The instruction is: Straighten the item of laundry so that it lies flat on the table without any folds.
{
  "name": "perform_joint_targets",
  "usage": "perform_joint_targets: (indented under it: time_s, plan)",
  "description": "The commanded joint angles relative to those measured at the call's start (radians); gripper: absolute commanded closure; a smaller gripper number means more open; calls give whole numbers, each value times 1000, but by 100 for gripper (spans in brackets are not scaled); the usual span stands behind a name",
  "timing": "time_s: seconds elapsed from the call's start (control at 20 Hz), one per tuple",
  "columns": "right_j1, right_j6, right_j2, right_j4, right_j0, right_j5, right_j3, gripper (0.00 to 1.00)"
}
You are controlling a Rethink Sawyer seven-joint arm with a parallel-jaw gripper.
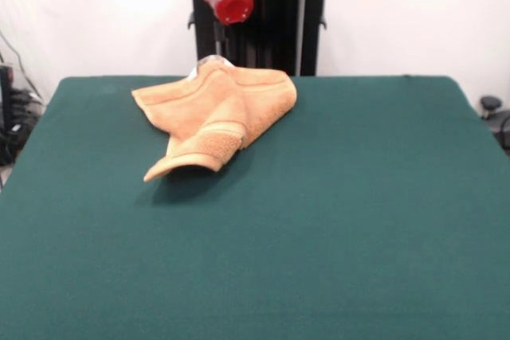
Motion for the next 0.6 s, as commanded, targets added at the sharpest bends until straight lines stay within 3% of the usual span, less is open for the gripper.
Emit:
perform_joint_targets:
  time_s: [0.05,0.3,0.6]
  plan:
    - [84,215,110,101,61,-61,79,0]
    - [162,227,124,112,69,-173,73,0]
    - [364,227,150,48,25,-437,23,0]
